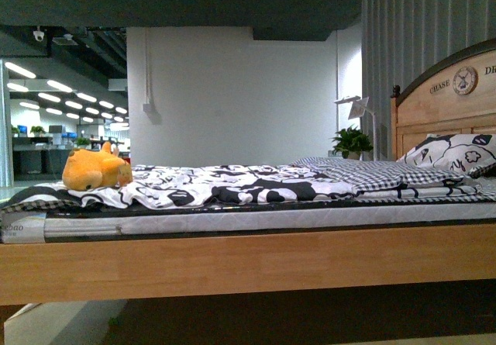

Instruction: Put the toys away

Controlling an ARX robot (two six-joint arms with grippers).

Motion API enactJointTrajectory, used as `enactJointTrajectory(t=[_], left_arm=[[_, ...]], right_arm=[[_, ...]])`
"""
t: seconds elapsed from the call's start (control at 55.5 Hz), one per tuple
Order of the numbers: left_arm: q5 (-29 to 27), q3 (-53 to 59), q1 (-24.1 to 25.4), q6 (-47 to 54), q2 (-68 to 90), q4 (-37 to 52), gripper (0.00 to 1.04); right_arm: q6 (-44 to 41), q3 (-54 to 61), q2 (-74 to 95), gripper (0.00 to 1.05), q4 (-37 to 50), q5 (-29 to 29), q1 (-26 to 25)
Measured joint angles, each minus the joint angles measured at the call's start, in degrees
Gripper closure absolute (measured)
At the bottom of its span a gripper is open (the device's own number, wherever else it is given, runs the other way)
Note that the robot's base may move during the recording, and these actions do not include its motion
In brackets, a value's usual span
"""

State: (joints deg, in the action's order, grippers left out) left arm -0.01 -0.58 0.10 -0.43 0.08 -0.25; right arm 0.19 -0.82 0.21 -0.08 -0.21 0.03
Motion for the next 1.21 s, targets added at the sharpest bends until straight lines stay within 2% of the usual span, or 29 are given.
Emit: enactJointTrajectory(t=[1.207], left_arm=[[-0.02, 0.0, 0.0, 0.0, 0.0, 0.0, 0.06]], right_arm=[[0.0, 0.0, 0.0, 0.07, 0.0, 0.0, 0.0]])
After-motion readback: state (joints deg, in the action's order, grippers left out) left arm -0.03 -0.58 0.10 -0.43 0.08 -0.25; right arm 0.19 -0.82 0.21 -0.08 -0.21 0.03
